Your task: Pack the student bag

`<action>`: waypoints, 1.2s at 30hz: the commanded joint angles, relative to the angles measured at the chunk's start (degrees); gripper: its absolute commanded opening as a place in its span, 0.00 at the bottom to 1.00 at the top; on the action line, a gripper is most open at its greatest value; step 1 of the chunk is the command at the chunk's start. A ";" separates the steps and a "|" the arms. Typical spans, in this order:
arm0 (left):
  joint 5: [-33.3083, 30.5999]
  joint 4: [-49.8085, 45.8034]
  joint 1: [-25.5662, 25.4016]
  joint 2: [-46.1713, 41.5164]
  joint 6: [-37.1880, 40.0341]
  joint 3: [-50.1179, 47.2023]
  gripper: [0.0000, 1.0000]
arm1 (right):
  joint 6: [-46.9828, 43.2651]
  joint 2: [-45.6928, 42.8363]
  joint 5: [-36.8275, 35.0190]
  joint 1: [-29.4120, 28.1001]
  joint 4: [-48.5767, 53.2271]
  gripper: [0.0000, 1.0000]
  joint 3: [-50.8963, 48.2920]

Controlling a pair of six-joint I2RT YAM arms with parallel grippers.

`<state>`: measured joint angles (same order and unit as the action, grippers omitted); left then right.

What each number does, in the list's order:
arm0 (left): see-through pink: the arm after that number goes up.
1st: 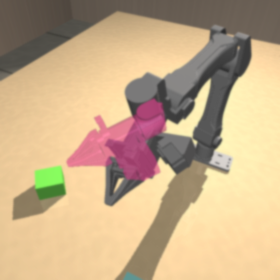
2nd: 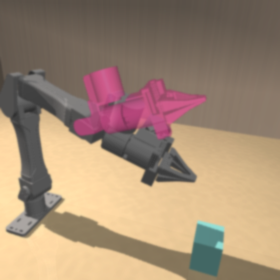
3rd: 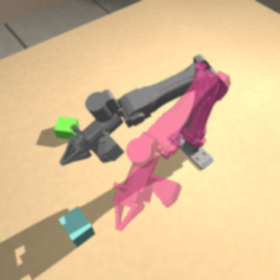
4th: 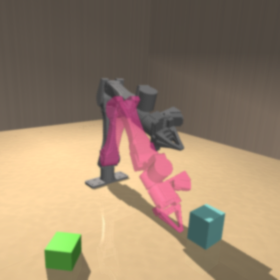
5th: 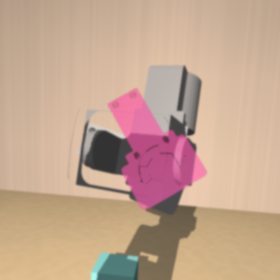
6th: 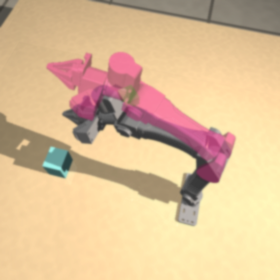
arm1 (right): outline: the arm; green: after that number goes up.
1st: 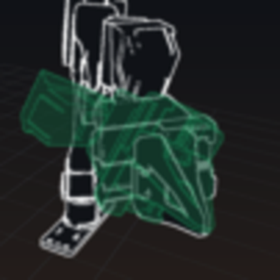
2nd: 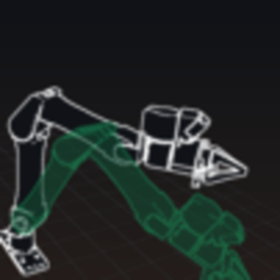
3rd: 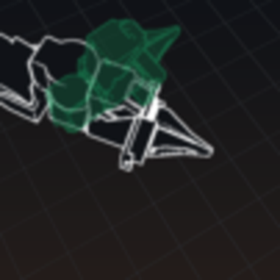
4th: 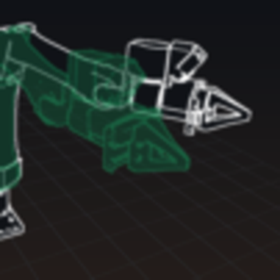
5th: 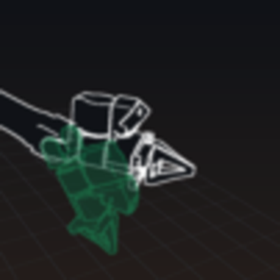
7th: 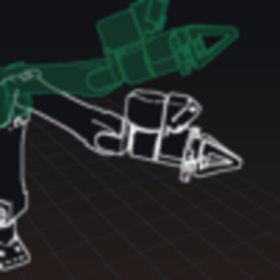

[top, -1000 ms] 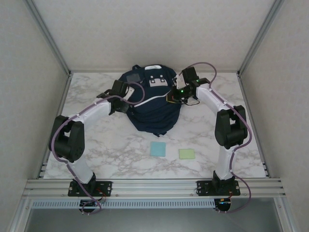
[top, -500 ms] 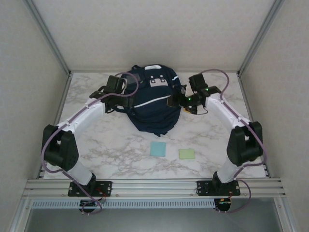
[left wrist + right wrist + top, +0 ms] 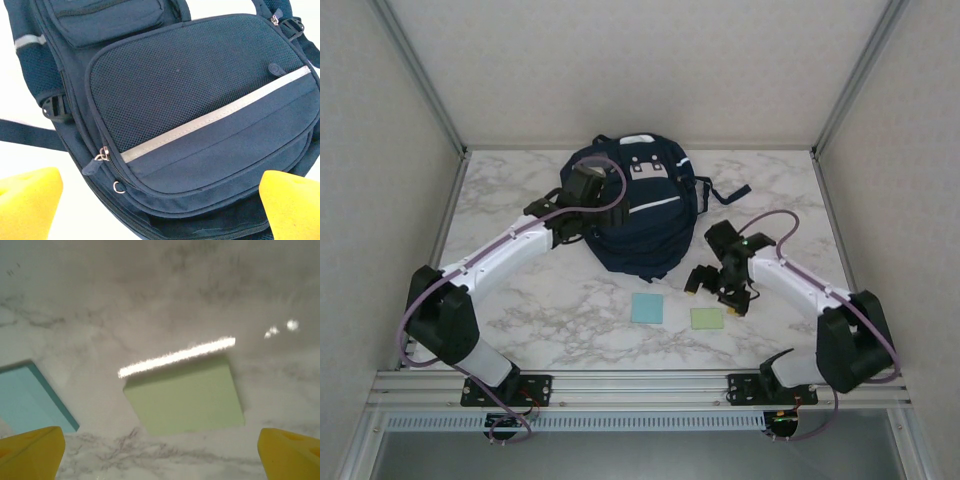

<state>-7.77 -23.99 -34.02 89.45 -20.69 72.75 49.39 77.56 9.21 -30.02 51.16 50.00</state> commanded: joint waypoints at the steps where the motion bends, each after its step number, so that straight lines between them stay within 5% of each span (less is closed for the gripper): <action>1: 0.96 1.04 -0.35 -0.31 -4.13 -1.72 1.00 | 11.82 -3.56 1.92 -2.11 -0.16 0.99 -2.83; 13: -0.72 -1.60 -0.34 -1.92 -2.69 -3.75 1.00 | 28.64 -1.92 5.79 -4.96 -17.98 0.99 -12.30; 27: -0.36 -2.61 -0.35 -1.57 -2.09 -1.96 1.00 | 16.75 7.38 -8.75 -4.62 -13.02 0.99 -1.29; 36: 0.12 -3.23 -0.35 -1.05 -2.13 -0.24 1.00 | 15.13 10.47 -8.36 -7.40 -9.32 0.99 -0.95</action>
<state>-7.99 -25.74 -34.04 89.12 -22.96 70.24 65.73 87.79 2.98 -35.99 36.27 49.17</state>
